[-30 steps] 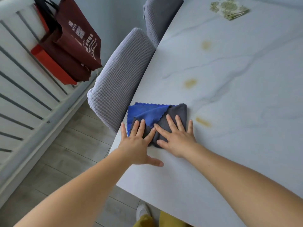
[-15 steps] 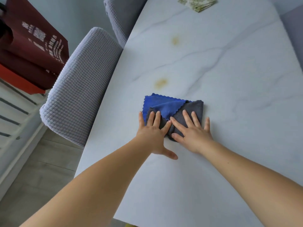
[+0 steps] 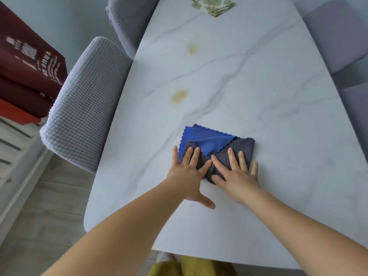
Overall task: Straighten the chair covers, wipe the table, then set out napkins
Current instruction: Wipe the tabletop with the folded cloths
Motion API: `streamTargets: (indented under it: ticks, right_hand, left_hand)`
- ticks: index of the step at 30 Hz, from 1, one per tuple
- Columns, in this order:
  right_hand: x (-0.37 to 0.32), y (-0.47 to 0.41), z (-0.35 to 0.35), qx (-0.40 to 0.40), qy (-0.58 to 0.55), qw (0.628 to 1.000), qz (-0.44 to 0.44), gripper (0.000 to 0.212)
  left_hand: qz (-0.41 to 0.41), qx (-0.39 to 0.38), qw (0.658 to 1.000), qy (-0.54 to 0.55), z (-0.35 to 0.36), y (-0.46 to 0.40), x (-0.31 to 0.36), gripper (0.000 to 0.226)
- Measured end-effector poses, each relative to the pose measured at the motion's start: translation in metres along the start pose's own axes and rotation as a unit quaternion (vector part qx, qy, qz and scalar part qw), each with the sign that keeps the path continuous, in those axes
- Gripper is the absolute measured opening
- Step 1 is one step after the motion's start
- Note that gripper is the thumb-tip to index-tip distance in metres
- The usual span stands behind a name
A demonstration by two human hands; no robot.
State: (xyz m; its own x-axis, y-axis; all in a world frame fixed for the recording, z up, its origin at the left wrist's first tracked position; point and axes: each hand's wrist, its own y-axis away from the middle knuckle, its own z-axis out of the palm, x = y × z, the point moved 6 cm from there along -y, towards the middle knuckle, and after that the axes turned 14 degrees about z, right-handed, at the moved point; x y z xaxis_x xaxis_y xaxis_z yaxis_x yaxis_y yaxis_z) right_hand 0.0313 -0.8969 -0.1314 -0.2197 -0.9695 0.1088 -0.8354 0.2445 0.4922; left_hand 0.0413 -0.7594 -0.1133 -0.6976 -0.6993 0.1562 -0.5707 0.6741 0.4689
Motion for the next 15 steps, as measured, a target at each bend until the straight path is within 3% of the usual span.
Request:
streamTargets:
  ticks: [15]
  right_hand:
    - [-0.046,0.028,0.012,-0.003,0.051,0.996,-0.07,0.061]
  left_hand:
    - [-0.021,-0.009,1.0,-0.002,0.034,0.054,-0.021,0.118]
